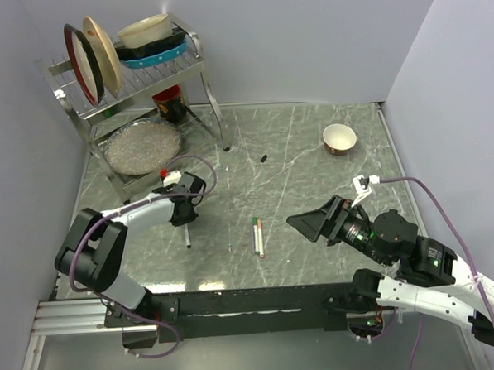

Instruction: Insert the pens into the pen caps

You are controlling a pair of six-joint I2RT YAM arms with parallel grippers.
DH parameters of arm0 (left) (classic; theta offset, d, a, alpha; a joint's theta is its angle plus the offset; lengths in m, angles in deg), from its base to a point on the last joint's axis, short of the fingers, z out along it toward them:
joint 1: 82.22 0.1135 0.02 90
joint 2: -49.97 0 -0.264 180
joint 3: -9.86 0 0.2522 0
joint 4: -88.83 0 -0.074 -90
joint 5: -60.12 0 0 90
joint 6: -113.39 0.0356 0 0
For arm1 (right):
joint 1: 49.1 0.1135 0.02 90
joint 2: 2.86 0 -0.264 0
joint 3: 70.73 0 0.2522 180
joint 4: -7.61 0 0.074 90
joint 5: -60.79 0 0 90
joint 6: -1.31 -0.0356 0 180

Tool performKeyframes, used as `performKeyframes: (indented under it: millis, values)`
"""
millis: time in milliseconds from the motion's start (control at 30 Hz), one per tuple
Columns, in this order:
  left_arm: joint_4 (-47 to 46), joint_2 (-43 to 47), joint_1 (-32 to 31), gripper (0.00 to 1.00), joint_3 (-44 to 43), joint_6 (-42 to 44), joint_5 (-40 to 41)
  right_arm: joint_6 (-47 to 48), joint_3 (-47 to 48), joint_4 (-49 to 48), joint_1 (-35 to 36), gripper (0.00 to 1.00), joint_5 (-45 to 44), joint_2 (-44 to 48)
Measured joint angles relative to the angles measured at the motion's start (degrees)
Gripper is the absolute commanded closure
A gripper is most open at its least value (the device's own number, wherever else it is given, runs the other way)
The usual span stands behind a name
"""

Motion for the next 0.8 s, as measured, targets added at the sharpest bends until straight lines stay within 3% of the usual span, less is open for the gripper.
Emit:
performKeyframes:
  millis: [500, 600, 733, 800]
  values:
    - [-0.59, 2.78, -2.05, 0.68, 2.29, -0.74, -2.64, -0.61, -0.85, 0.00, 0.00, 0.00, 0.44, -0.11]
    - [-0.63, 3.13, -2.21, 0.74, 2.62, -0.72, -2.75, -0.66, -0.87, -0.04, 0.00, 0.00, 0.50, -0.11]
    - [-0.46, 3.19, -2.21, 0.96, 2.75, -0.57, -2.69, -0.83, -1.22, -0.50, 0.00, 0.00, 0.87, -0.11]
    - [-0.50, 3.19, -2.25, 0.99, 2.67, -0.46, -2.93, -0.81, -1.70, -0.85, 0.00, 0.00, 1.27, -0.24]
